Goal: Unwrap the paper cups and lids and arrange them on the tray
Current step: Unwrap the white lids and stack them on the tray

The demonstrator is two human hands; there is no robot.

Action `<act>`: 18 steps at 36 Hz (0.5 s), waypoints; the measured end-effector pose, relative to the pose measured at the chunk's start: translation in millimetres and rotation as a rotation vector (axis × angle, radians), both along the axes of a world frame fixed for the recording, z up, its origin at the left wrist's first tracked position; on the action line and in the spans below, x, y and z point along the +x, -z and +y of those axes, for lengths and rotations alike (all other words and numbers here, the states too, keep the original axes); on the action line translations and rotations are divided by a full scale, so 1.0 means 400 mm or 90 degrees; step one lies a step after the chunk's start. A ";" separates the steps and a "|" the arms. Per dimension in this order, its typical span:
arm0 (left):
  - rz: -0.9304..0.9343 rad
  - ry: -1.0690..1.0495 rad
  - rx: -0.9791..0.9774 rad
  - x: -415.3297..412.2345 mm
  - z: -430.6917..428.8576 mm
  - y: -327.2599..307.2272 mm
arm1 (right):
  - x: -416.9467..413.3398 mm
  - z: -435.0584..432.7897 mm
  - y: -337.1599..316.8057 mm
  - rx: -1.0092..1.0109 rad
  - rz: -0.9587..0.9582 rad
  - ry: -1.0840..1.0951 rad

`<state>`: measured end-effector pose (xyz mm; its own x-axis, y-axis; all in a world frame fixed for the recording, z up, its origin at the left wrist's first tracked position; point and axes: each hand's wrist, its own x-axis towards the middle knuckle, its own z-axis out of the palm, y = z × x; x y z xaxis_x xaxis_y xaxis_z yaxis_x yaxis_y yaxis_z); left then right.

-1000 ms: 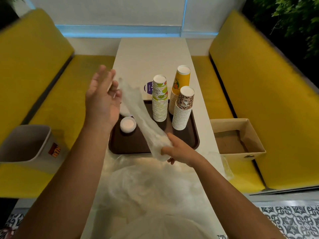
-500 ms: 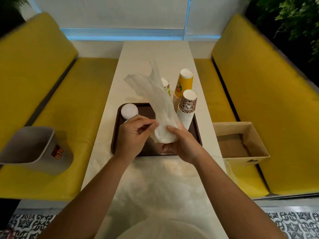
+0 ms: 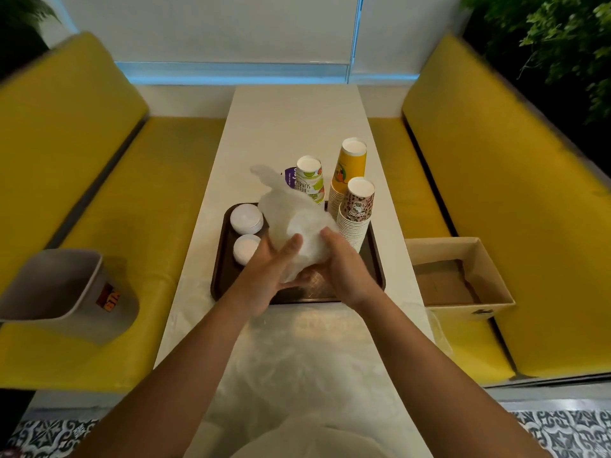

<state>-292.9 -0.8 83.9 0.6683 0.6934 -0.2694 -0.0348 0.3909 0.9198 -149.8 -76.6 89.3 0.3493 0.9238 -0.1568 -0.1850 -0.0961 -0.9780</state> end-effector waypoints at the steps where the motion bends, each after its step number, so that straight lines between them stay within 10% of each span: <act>1: 0.001 -0.008 0.018 0.008 -0.008 -0.002 | -0.005 0.000 0.002 0.015 -0.172 -0.021; 8: 0.020 -0.235 0.119 0.028 -0.001 0.001 | -0.023 -0.003 0.035 0.010 -0.672 0.093; 12: 0.118 -0.204 0.210 0.009 0.021 0.000 | -0.020 -0.032 0.109 0.023 -0.818 -0.113; 18: 0.131 0.004 0.263 -0.020 0.011 -0.023 | 0.024 -0.030 0.057 -0.040 -0.024 -0.150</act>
